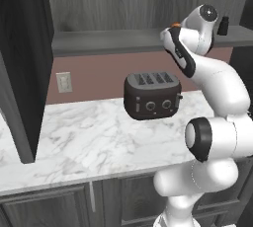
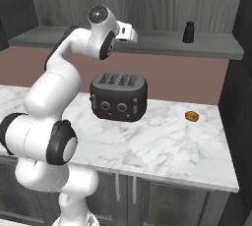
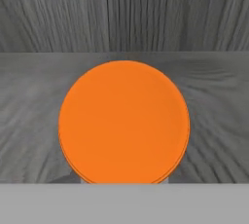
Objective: Pick the jam and yogurt from the counter and place them in the cabinets closest to them.
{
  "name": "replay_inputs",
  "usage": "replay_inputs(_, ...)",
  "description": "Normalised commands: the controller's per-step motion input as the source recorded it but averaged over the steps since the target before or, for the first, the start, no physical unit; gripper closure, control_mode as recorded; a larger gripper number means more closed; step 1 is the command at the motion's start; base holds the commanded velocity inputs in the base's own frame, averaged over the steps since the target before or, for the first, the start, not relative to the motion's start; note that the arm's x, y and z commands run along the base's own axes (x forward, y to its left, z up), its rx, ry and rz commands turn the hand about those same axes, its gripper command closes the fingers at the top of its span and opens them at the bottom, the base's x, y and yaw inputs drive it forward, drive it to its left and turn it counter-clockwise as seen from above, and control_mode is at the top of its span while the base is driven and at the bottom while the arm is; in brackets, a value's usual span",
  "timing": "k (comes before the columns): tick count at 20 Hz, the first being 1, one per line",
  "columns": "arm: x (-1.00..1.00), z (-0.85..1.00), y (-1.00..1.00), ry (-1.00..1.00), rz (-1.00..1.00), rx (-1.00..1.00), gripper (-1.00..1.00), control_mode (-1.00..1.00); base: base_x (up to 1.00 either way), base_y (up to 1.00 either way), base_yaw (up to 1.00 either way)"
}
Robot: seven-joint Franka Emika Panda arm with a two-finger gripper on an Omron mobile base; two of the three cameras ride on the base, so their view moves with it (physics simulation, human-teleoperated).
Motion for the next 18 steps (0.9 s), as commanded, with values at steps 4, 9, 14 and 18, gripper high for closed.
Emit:
replay_inputs(4, 0.08, 0.00, 0.00, 0.08, 0.00, 0.00, 1.00, -1.00, 0.00, 0.00, 0.00)
replay_inputs(9, 0.00, 0.00, 0.00, 0.00, 0.00, 0.00, 1.00, -1.00, 0.00, 0.00, 0.00)
replay_inputs(14, 0.13, -0.05, 0.00, 0.00, 0.00, 0.00, 1.00, -1.00, 0.00, 0.00, 0.00)
replay_inputs(18, 0.23, -0.01, 0.01, 0.00, 0.00, 0.00, 1.00, -1.00, 0.00, 0.00, 0.00)
